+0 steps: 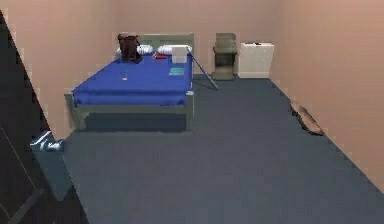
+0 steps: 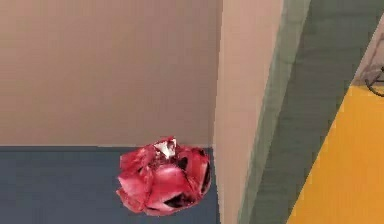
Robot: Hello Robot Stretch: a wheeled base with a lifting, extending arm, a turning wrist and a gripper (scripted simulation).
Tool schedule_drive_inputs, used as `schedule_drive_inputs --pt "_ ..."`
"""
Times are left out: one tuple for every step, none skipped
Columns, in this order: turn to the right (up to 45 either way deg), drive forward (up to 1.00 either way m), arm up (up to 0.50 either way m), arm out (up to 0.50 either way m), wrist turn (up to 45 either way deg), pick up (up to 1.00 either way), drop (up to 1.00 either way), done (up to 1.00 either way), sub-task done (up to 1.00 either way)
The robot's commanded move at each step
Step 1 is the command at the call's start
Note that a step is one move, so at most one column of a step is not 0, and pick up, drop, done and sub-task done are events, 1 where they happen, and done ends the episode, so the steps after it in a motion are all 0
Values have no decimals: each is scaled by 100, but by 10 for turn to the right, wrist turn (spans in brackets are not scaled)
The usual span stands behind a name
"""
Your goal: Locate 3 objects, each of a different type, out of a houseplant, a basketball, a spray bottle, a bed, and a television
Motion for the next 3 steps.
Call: schedule_drive_inputs --pt "60 0 0 0 0 0 0 0 0" --pt "0 100 0 0 0 0 0 0 0" --pt "0 50 0 0 0 0 0 0 0"
